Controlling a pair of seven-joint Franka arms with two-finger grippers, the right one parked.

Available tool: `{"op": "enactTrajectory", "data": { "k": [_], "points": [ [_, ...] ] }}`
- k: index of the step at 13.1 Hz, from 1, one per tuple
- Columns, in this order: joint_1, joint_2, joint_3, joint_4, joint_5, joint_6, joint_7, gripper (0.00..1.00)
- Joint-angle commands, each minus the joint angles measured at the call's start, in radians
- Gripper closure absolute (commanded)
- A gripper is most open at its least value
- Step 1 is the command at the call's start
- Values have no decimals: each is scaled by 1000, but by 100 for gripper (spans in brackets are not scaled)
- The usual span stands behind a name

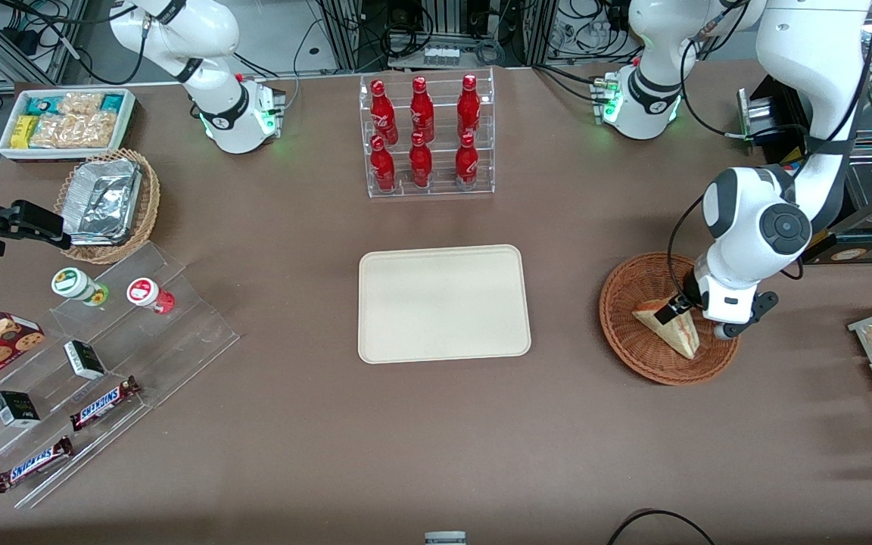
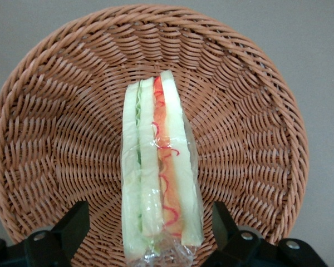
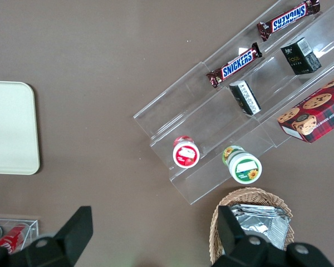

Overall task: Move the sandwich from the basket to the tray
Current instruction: 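Close the left gripper on the sandwich's wrapped edge, then lift the sandwich and carry it with the left gripper over the cream tray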

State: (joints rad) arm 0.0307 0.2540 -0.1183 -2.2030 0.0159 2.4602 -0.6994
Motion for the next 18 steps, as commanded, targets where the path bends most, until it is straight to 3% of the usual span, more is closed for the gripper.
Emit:
{"op": "enactTrajectory", "data": {
  "k": [1, 3, 4, 7, 9, 11, 15, 18],
  "points": [
    [-5, 13, -9, 5, 6, 16, -28, 21],
    [-5, 13, -9, 8, 6, 14, -26, 82],
    [-5, 11, -9, 11, 6, 14, -25, 100],
    [-5, 1, -9, 42, 18, -27, -19, 100],
    [-5, -31, -21, 118, 93, -201, -20, 100],
    [-5, -54, -55, 237, 104, -407, -12, 100],
    [-3, -61, -202, 477, 113, -685, -9, 100],
    [-5, -39, -351, 512, 144, -682, -12, 100]
  ]
}}
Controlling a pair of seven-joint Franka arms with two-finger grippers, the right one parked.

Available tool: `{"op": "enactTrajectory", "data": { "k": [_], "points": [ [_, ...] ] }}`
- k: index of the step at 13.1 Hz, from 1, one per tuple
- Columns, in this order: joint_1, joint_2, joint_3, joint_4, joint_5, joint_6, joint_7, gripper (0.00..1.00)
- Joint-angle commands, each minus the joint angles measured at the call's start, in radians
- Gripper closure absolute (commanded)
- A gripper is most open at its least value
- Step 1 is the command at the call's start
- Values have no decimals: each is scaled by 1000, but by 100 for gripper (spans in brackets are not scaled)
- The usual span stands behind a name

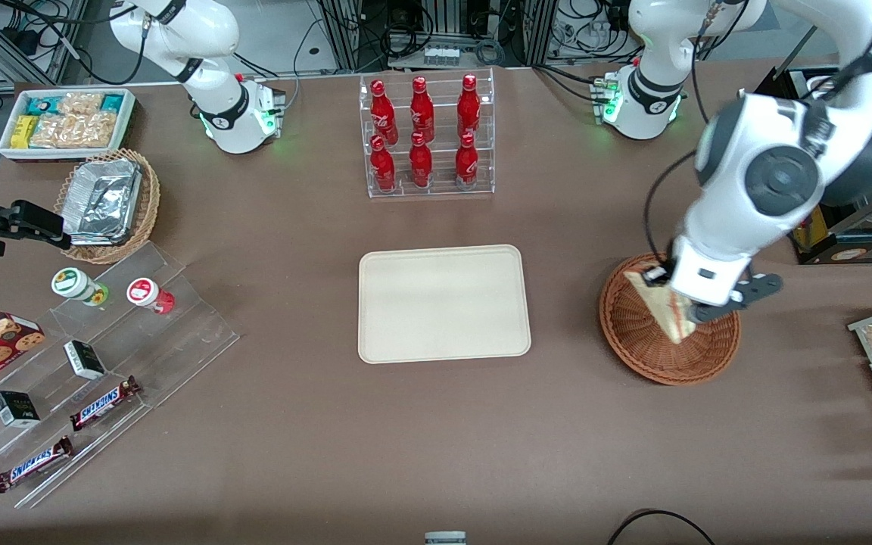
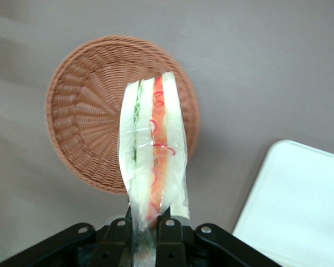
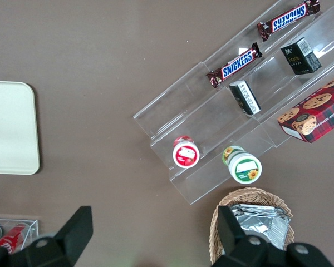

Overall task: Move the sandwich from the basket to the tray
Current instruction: 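Lift the sandwich and carry it with the left gripper over the cream tray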

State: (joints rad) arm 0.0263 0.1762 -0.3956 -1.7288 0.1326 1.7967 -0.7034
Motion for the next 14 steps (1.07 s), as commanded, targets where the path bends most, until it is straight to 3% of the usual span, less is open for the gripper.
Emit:
{"op": "enactTrajectory", "data": {
  "k": [1, 4, 7, 11, 14],
  "points": [
    [0, 58, -130, 41, 41, -2, -21, 100],
    [-14, 114, -239, 41, 61, 67, -51, 100],
    [-138, 198, -241, 45, 76, 174, -51, 100],
    [-252, 345, -235, 123, 157, 219, -96, 100],
    [-298, 452, -235, 170, 281, 220, -184, 100]
  ]
}}
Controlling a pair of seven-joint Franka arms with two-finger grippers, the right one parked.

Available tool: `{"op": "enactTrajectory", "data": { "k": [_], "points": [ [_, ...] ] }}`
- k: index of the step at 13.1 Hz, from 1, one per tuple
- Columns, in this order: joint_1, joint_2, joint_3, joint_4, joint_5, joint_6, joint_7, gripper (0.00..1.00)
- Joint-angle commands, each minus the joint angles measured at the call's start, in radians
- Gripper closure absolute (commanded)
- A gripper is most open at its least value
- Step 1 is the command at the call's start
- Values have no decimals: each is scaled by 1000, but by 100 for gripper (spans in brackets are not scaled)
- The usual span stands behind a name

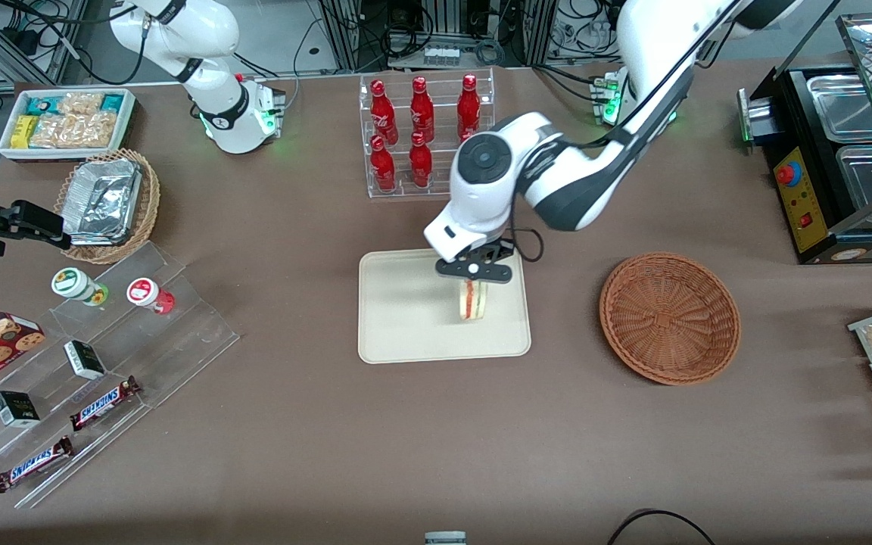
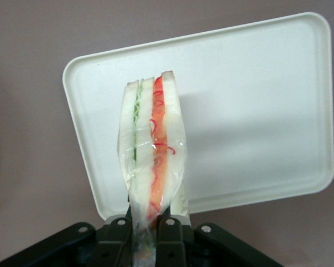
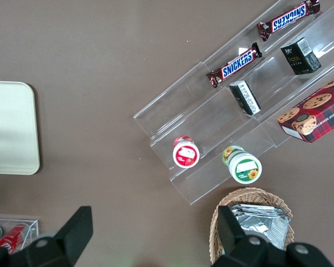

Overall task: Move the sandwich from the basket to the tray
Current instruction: 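Lift the sandwich and carry it with the left gripper over the cream tray, then lower the sandwich onto the tray and open the left gripper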

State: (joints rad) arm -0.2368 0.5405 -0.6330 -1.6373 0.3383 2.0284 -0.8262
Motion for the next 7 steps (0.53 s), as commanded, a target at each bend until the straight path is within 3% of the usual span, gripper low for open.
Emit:
{"op": "enactTrajectory", "data": {
  "k": [1, 5, 7],
  "points": [
    [-64, 126, 2, 109, 108, -11, -94, 100],
    [-108, 236, 4, 172, 214, 6, -204, 100],
    [-124, 246, 4, 172, 223, 32, -225, 100]
  ]
}}
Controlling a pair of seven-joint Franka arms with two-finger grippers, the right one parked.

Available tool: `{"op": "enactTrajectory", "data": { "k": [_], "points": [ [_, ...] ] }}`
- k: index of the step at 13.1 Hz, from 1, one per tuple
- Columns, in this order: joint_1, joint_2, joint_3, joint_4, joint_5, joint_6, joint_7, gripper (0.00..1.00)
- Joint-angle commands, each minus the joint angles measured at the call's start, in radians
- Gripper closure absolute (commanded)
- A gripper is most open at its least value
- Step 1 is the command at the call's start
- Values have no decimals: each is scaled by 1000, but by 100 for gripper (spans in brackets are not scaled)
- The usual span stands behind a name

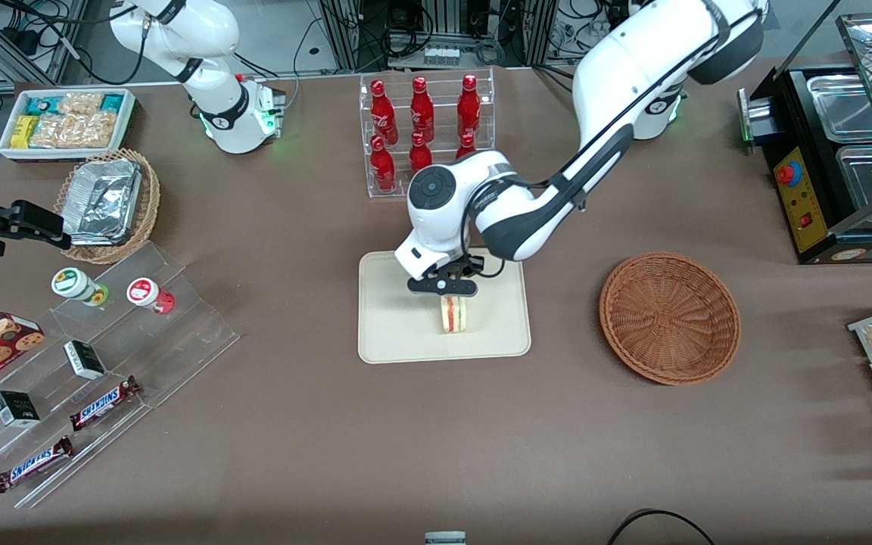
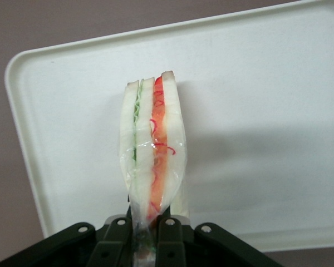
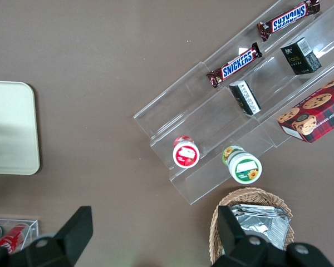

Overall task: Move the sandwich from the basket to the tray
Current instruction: 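Lower the sandwich onto the tray and open the left gripper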

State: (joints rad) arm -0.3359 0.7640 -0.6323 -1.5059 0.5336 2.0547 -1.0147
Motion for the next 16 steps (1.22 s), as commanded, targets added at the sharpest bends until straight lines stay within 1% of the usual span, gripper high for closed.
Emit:
{"op": "enactTrajectory", "data": {
  "k": [1, 4, 5, 6, 7, 8, 9, 11, 13, 16],
  "points": [
    [-29, 31, 3, 42, 28, 5, -39, 100],
    [-51, 57, 6, 47, 35, 48, -65, 100],
    [-61, 63, 22, 47, 43, 51, -79, 100],
    [-69, 64, 31, 46, 45, 51, -103, 84],
    [-69, 64, 31, 46, 46, 51, -113, 32],
    [-69, 61, 31, 46, 46, 50, -111, 6],
    [-68, 55, 31, 46, 46, 44, -111, 1],
    [-51, 23, 31, 52, 36, 9, -116, 1],
    [-46, -27, 28, 82, 26, -91, -134, 1],
    [7, -151, 29, 116, -73, -195, -163, 1]
  ]
}}
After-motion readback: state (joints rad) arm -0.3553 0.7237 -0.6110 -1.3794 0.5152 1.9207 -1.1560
